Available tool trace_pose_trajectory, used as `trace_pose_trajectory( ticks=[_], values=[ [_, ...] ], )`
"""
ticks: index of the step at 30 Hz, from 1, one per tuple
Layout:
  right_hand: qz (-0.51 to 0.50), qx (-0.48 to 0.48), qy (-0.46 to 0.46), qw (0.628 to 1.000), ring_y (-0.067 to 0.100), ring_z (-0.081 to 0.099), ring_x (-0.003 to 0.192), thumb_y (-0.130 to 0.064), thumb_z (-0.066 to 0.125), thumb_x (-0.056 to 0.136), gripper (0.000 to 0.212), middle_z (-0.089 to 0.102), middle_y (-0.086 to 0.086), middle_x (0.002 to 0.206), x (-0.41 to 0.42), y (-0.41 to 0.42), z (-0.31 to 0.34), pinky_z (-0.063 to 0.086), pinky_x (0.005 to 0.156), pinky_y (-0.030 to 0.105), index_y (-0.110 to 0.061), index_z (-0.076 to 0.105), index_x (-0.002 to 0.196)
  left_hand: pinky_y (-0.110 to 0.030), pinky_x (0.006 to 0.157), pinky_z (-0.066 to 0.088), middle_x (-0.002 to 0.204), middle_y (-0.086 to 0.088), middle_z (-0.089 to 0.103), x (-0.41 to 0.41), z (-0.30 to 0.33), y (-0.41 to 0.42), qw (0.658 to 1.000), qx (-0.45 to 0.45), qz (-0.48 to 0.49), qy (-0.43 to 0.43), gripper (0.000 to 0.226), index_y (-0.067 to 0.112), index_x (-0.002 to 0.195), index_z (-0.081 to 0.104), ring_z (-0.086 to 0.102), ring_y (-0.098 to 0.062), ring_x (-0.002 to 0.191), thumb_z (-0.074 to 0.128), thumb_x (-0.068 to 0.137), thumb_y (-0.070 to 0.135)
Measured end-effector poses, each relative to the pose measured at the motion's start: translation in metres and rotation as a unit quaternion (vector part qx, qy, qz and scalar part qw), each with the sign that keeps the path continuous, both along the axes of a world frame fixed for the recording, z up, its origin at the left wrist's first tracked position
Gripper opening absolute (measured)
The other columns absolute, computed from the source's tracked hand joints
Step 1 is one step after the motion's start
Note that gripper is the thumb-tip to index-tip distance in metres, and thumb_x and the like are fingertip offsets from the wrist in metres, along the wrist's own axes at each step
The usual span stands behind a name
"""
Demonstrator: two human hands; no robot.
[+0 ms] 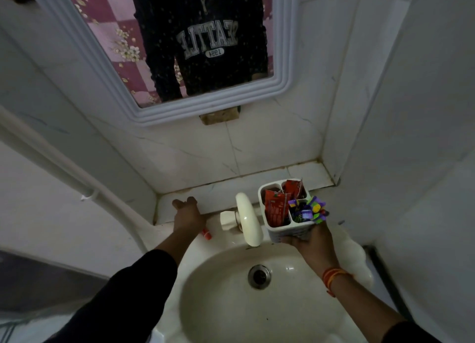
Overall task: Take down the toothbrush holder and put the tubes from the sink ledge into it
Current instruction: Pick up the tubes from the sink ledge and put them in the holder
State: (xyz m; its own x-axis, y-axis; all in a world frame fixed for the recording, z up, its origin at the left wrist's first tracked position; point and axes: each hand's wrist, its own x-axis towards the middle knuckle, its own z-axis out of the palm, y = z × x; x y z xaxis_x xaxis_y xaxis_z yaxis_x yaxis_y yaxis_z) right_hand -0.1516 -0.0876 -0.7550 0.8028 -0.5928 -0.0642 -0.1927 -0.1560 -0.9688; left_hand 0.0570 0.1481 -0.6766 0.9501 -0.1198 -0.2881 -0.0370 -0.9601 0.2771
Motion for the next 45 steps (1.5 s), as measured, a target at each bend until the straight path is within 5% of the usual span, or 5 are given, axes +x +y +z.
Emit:
trace_pose_trajectory(
  ticks=[5,12,16,29,45],
  values=[
    [0.002,-0.010,0.002,1.000,-0.019,0.061,0.107,-0.012,0.100,0.056,0.091,0.071,0.003,0.127,0.000,0.000,-0.002,0.046,0.084,-0.004,-0.005,0.058,0.136,-0.045,0.088,0.055,0.128,-0.025,0.046,0.001,-0.002,-0.003,0.983,-0.143,0.111,-0.016,0.085,0.003,0.136,0.038,0.062,-0.047,0.102,0.088,0.069,0.019],
    [-0.002,-0.031,0.017,0.999,-0.008,0.065,0.112,-0.011,0.101,0.056,0.090,0.071,0.000,0.124,-0.002,0.001,0.000,0.047,0.085,-0.003,-0.006,0.060,0.135,-0.029,0.090,0.057,0.090,0.008,0.074,-0.031,0.077,-0.043,0.916,-0.400,0.006,-0.044,0.032,0.013,0.109,0.075,0.070,-0.001,0.083,0.080,0.082,0.028],
    [-0.005,-0.021,0.010,1.000,0.000,0.066,0.120,-0.018,0.101,0.055,0.095,0.071,-0.006,0.128,-0.003,0.001,0.003,0.059,0.097,0.024,-0.015,0.056,0.138,-0.024,0.089,0.056,0.097,0.007,0.079,-0.053,0.119,-0.071,0.889,-0.447,-0.084,-0.046,0.035,0.016,0.106,0.077,0.074,-0.004,0.094,0.084,0.076,0.032],
    [0.004,-0.019,-0.008,1.000,0.006,0.063,0.123,-0.013,0.100,0.057,0.101,0.067,0.001,0.133,-0.004,0.000,0.004,0.048,0.092,0.001,-0.011,0.049,0.144,-0.036,0.092,0.058,0.105,0.002,0.079,-0.070,0.141,-0.115,0.896,-0.097,-0.432,0.033,0.023,0.024,0.109,0.079,0.072,-0.011,0.095,0.074,0.087,0.028],
    [-0.013,-0.066,0.035,0.997,0.010,0.068,0.116,-0.017,0.096,0.065,0.069,0.075,-0.007,0.119,-0.008,0.005,0.015,0.049,0.081,-0.002,-0.018,0.068,0.128,-0.033,0.081,0.052,0.097,-0.014,0.076,-0.048,0.113,-0.150,0.945,0.037,-0.305,0.109,0.074,0.001,0.101,0.072,0.070,-0.026,0.094,0.036,0.096,0.066]
  ],
)
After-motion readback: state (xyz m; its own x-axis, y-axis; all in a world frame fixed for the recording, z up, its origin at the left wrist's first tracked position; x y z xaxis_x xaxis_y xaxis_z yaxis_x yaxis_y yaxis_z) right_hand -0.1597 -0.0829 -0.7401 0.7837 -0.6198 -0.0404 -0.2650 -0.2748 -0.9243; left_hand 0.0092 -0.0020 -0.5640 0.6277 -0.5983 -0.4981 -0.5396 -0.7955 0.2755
